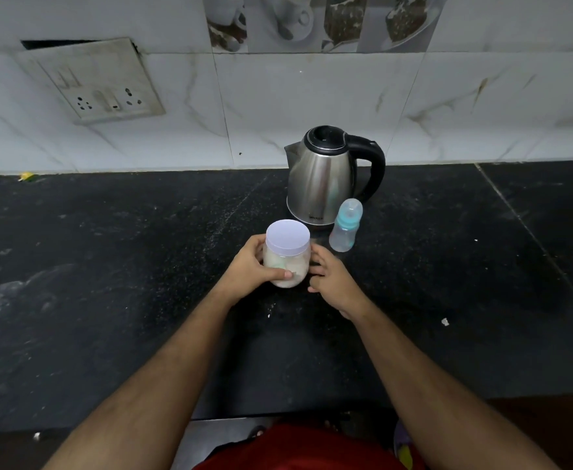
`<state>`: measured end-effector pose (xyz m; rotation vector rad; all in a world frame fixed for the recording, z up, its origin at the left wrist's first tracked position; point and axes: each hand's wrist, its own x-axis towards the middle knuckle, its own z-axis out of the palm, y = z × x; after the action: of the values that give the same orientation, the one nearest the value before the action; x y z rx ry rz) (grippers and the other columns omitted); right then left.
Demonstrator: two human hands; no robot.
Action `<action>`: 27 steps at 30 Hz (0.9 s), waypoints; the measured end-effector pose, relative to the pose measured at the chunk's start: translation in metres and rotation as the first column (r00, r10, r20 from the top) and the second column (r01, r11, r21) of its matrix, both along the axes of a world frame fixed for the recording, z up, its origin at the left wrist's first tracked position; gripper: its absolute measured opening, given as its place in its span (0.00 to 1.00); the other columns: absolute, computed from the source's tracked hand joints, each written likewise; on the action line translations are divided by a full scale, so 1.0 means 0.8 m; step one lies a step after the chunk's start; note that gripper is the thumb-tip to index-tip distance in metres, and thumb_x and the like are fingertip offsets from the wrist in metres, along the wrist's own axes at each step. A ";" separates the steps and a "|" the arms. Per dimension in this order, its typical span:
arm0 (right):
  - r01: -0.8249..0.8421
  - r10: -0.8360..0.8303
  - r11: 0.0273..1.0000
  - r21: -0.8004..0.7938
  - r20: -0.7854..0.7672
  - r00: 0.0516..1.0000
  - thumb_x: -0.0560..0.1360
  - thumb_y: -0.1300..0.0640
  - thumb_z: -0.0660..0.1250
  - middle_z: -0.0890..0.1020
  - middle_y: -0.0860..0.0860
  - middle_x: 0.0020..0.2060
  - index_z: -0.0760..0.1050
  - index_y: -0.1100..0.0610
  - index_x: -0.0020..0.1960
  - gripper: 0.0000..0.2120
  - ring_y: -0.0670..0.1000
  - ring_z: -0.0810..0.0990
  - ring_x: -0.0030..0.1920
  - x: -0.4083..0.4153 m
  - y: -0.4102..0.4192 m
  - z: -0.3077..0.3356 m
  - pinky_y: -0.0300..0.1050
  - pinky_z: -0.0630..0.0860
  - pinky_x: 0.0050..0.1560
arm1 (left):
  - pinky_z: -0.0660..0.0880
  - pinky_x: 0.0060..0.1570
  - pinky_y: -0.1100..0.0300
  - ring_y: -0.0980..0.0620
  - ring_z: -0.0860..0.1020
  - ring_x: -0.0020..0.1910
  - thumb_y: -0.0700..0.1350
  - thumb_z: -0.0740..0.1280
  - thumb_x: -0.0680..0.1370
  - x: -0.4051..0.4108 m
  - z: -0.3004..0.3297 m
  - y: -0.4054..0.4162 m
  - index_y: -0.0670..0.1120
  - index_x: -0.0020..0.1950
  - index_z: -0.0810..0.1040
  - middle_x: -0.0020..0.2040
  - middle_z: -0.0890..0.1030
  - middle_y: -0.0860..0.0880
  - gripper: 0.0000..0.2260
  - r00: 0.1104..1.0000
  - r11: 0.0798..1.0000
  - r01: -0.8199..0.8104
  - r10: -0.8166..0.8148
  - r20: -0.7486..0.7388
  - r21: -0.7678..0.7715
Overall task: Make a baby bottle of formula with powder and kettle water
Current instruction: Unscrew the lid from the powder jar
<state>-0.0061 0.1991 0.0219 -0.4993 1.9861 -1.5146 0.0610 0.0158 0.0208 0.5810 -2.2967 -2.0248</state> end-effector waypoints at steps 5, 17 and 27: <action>-0.031 0.026 0.991 -0.126 -0.047 0.999 0.68 0.66 0.76 0.75 0.43 0.67 0.62 0.46 0.74 0.41 0.40 0.76 0.64 0.028 0.010 0.004 0.37 0.76 0.58 | 0.79 0.55 0.60 0.54 0.81 0.59 0.39 0.82 0.61 0.030 0.034 0.010 0.48 0.63 0.72 0.61 0.81 0.49 0.34 0.999 0.997 -0.014 0.018 -0.046 0.077; 0.088 -0.089 0.983 -0.159 0.001 0.996 0.58 0.52 0.82 0.80 0.47 0.61 0.68 0.49 0.69 0.42 0.46 0.80 0.61 0.073 0.011 0.013 0.53 0.77 0.63 | 0.74 0.58 0.68 0.62 0.78 0.60 0.49 0.70 0.76 0.055 0.068 0.018 0.45 0.68 0.73 0.63 0.80 0.53 0.22 0.995 0.995 0.066 -0.060 -0.083 0.078; 0.031 0.064 0.930 -0.367 0.244 0.968 0.66 0.51 0.74 0.82 0.56 0.60 0.72 0.55 0.69 0.32 0.56 0.80 0.60 0.082 0.013 0.039 0.51 0.79 0.57 | 0.78 0.54 0.61 0.55 0.82 0.53 0.47 0.68 0.79 0.013 0.129 0.018 0.49 0.64 0.78 0.55 0.84 0.49 0.13 0.911 0.911 0.403 -0.408 -0.053 -0.091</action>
<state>0.0595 0.2093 0.0527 -0.4452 1.5054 -1.8513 0.0711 0.0300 0.1243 0.0185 -2.6113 -2.0507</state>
